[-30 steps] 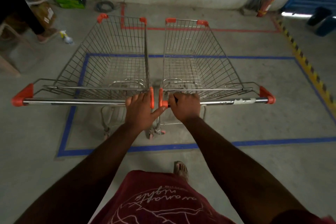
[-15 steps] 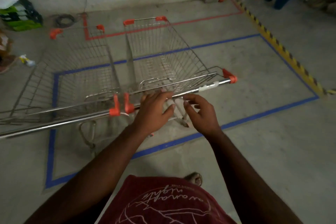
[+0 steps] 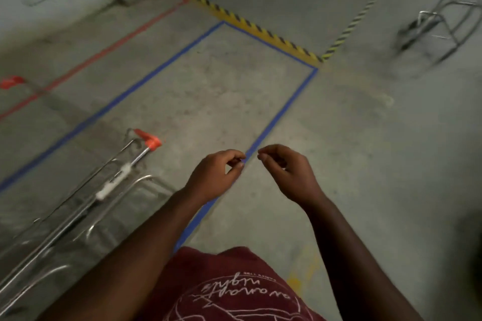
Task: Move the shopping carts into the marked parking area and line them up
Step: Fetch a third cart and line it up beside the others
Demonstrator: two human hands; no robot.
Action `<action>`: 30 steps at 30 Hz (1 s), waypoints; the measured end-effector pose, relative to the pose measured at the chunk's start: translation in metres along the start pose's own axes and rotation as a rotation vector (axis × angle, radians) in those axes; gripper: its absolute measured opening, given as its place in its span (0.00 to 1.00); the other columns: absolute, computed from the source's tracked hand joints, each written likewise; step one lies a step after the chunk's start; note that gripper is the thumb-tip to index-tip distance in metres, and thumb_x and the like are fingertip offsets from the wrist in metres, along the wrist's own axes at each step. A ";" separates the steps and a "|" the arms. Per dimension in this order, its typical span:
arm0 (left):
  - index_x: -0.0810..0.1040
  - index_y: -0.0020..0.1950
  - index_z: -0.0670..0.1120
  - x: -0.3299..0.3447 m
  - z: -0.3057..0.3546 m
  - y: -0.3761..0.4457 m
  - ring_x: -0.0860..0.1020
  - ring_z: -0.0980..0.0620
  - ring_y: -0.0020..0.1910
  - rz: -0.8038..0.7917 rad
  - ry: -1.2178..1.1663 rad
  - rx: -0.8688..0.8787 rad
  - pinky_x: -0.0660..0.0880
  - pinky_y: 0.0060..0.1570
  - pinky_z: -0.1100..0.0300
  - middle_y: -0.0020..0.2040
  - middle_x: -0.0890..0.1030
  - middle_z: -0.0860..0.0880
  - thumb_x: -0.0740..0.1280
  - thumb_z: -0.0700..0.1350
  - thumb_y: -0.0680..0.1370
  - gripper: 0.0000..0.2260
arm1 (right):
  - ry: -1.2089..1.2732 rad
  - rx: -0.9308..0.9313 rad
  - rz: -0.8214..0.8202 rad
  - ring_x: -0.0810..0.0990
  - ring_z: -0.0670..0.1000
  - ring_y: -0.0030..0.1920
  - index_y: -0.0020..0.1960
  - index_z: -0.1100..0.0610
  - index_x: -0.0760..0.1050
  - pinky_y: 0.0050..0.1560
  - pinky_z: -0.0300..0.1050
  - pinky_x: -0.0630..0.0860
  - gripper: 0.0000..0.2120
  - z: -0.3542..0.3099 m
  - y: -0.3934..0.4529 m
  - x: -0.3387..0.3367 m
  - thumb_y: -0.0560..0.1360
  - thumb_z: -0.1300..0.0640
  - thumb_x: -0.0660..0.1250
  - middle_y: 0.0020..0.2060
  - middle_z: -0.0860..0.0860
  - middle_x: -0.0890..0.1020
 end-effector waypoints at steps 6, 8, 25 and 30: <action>0.85 0.61 0.50 0.057 0.031 0.107 0.83 0.60 0.50 -0.112 -0.074 0.080 0.79 0.56 0.61 0.53 0.86 0.54 0.70 0.47 0.81 0.10 | -0.050 0.103 0.170 0.84 0.44 0.43 0.53 0.46 0.85 0.47 0.49 0.81 0.07 0.048 0.043 -0.087 0.80 0.48 0.69 0.43 0.38 0.86; 0.85 0.60 0.50 0.076 0.037 0.149 0.83 0.60 0.49 -0.147 -0.085 0.103 0.79 0.56 0.60 0.52 0.86 0.54 0.68 0.50 0.79 0.12 | -0.060 0.132 0.222 0.84 0.44 0.43 0.53 0.46 0.85 0.46 0.48 0.81 0.05 0.065 0.069 -0.112 0.81 0.50 0.70 0.43 0.39 0.86; 0.81 0.66 0.51 0.182 0.149 0.562 0.82 0.61 0.53 -0.431 -0.109 0.216 0.80 0.60 0.56 0.52 0.84 0.57 0.69 0.47 0.82 0.13 | 0.083 0.375 0.516 0.87 0.47 0.47 0.55 0.47 0.84 0.53 0.59 0.84 0.07 0.173 0.334 -0.314 0.80 0.48 0.70 0.46 0.45 0.88; 0.81 0.66 0.51 0.243 0.212 0.660 0.82 0.63 0.54 -0.496 -0.129 0.311 0.77 0.58 0.66 0.52 0.85 0.57 0.70 0.47 0.82 0.13 | 0.139 0.409 0.607 0.87 0.49 0.46 0.54 0.45 0.84 0.53 0.62 0.83 0.07 0.231 0.396 -0.380 0.79 0.46 0.70 0.46 0.46 0.88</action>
Point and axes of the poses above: each hand's wrist, its own y-axis towards the middle knuckle, its own x-axis out of the palm, z = x × y, the point moved 3 cm from there along y, towards the middle knuckle
